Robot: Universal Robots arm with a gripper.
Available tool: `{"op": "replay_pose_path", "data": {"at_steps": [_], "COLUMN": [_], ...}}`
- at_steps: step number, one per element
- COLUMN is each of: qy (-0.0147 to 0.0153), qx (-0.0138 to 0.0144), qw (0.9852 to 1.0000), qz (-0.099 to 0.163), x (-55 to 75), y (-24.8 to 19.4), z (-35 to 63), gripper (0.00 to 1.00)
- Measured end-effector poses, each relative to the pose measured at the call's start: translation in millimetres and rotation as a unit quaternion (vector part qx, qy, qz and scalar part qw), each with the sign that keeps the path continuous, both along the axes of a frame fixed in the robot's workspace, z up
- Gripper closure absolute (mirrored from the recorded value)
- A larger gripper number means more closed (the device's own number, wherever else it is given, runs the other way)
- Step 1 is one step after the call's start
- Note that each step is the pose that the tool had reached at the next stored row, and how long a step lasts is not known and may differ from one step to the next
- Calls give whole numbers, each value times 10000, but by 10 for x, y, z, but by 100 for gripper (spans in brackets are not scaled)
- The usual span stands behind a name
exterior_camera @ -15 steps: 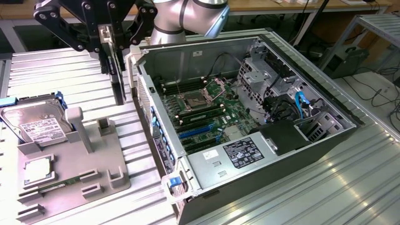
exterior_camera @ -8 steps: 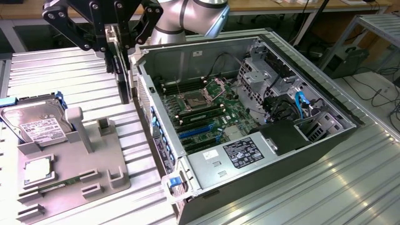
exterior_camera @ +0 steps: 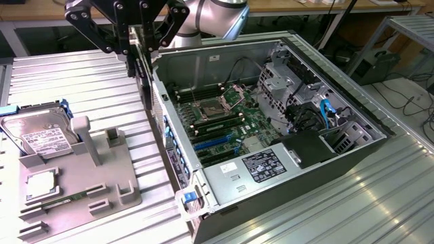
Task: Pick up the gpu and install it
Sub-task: 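Pick up the gpu and move the gpu toward the slot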
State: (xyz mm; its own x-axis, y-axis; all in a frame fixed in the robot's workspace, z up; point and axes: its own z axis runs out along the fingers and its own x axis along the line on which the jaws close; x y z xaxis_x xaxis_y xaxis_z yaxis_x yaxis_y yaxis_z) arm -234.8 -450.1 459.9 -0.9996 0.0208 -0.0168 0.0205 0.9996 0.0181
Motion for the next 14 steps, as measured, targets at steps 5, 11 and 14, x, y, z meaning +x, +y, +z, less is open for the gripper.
{"op": "replay_pose_path", "data": {"at_steps": [5, 11, 14], "qy": [0, 0, 0], "qx": [0, 0, 0], "qw": [10000, 10000, 10000], "qz": [0, 0, 0], "x": [89, 185, 251], "y": [0, 0, 0], "z": [0, -1, -2], "gripper": [73, 73, 73]}}
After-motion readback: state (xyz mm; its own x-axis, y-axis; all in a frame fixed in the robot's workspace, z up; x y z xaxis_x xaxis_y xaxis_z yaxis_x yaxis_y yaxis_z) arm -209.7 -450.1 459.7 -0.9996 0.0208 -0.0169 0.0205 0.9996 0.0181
